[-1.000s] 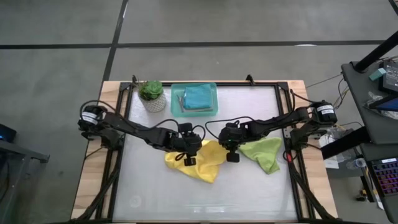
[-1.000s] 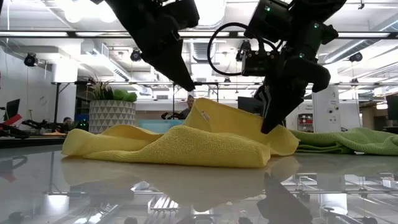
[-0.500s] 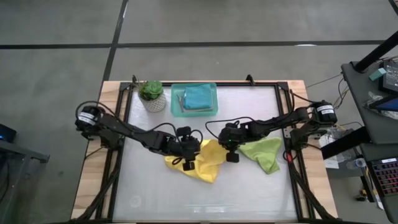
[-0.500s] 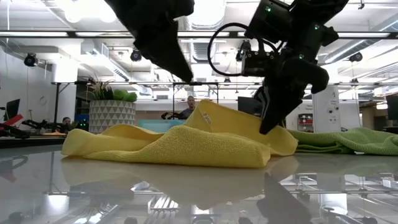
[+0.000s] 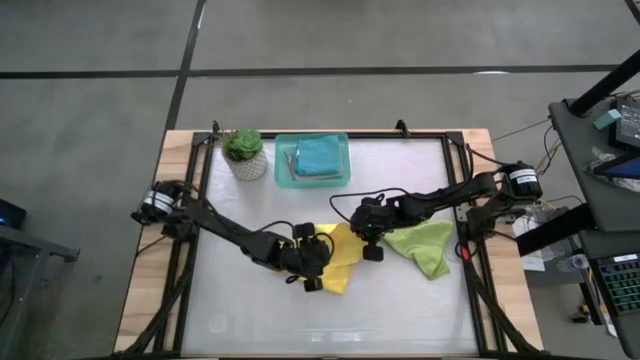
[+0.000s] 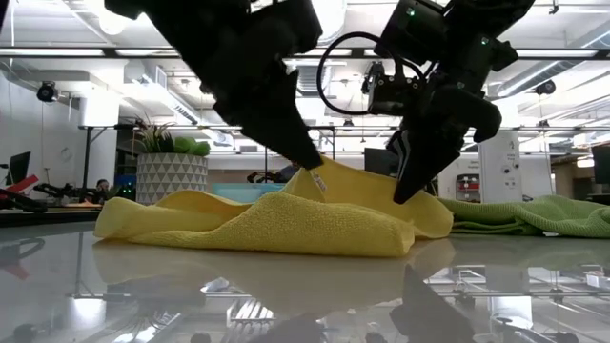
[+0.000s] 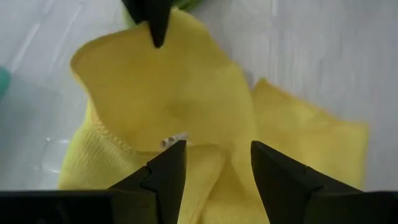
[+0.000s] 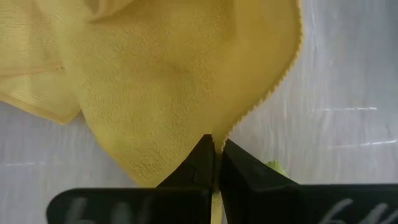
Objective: Fold microfiber towels
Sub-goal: Fold the yellow microfiber cloth
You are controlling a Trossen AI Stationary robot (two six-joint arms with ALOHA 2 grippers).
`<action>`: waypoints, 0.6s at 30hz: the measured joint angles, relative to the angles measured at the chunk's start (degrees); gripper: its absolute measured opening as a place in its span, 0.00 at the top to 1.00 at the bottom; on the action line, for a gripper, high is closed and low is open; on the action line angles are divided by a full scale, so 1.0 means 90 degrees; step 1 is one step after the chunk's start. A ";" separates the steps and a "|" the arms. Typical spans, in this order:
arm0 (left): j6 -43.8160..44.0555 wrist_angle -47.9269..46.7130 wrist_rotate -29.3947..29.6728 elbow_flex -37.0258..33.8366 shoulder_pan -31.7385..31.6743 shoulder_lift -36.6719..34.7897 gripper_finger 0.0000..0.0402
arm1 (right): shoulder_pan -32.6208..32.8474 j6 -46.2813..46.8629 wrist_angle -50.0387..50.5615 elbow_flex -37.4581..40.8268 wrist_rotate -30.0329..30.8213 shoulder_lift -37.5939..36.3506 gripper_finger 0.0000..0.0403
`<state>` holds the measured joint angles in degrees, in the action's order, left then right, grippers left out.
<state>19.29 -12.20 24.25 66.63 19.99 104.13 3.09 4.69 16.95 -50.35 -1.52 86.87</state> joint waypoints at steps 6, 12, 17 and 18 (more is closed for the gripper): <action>0.0126 -0.0249 0.0005 -0.0051 0.0032 0.0003 0.59 | 0.0000 -0.0033 -0.0097 0.0002 0.0000 0.0000 0.98; -0.0714 0.0065 0.0012 -0.0044 0.0021 0.0216 0.59 | 0.0000 -0.0098 -0.0132 0.0002 0.0000 0.0000 0.98; -0.0736 -0.0092 0.0015 -0.0044 -0.0098 0.0333 0.59 | 0.0000 -0.0098 -0.0167 0.0002 -0.0002 0.0000 0.98; -0.0736 -0.0123 0.0015 -0.0044 -0.0119 0.0359 0.59 | 0.0000 -0.0098 -0.0174 0.0002 0.0000 0.0000 0.98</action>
<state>12.67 -13.31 24.38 66.24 18.92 107.36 3.09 3.81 15.38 -50.33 -1.52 86.87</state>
